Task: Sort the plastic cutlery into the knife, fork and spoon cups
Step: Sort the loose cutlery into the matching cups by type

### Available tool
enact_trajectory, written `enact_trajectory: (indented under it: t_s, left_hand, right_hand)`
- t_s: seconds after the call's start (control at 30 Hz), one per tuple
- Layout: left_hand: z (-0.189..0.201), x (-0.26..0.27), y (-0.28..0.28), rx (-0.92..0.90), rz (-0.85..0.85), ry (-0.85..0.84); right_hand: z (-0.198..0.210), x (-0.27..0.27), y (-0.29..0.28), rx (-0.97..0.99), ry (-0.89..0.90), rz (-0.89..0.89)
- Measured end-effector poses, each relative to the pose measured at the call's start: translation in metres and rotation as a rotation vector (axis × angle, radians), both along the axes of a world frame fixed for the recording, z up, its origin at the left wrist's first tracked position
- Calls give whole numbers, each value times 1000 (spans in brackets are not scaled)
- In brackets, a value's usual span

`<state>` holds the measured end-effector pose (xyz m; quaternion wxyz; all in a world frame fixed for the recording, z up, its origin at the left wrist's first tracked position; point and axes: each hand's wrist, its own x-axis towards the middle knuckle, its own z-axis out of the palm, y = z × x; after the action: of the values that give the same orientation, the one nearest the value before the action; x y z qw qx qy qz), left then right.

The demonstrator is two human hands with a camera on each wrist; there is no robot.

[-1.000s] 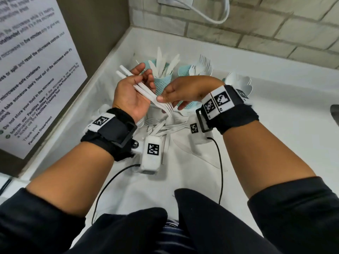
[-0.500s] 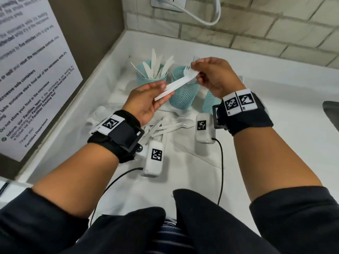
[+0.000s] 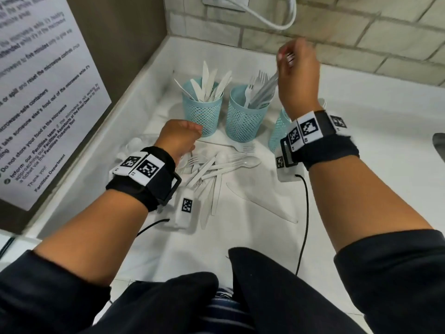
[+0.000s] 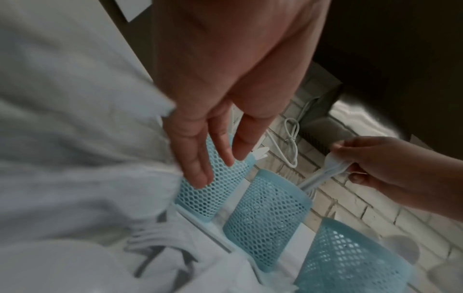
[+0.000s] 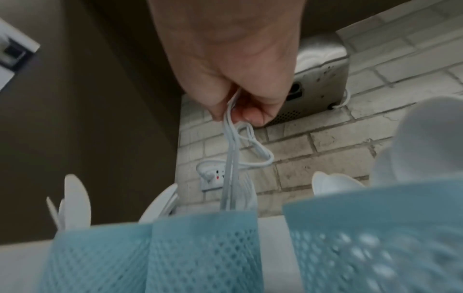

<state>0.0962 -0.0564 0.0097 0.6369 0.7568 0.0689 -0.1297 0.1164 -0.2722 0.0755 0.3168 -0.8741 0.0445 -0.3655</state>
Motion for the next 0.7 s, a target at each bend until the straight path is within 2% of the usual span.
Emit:
enact_trajectory:
  t_s: [0.1, 0.23, 0.27, 0.33, 0.37, 0.4, 0.43, 0.5, 0.53, 0.6, 0.7]
  left_hand:
    - [-1, 3, 5, 91, 12, -53]
    - [1, 2, 7, 298, -41, -117]
    - [2, 2, 7, 347, -66, -125]
    - [3, 1, 4, 468, -150, -155]
    - [5, 0, 2, 551, -208, -179]
    - [6, -1, -1, 637, -268, -205]
    - [6, -3, -5, 721, -326, -228]
    - [8, -8, -14, 875, -443, -235]
    - [9, -11, -17, 943, -492, -220]
    - [11, -18, -24, 1040, -570, -205]
    - [13, -28, -32, 1096, -641, -203]
  right_hand:
    - [-17, 4, 1, -182, 190, 6]
    - [-33, 7, 2, -410, 411, 13]
    - [-34, 6, 3, -434, 381, -11]
    - [-31, 0, 11, -423, 125, -12]
    - [-27, -5, 16, -385, 14, 51]
    - [-23, -9, 23, -345, 4, 149]
    - [-20, -14, 29, -319, 89, 262]
    - [-18, -20, 41, -383, 453, 432]
    - [-21, -21, 46, -454, 620, 463]
    - [-36, -20, 53, -539, 847, 429]
    - [-67, -19, 59, -643, 996, 383]
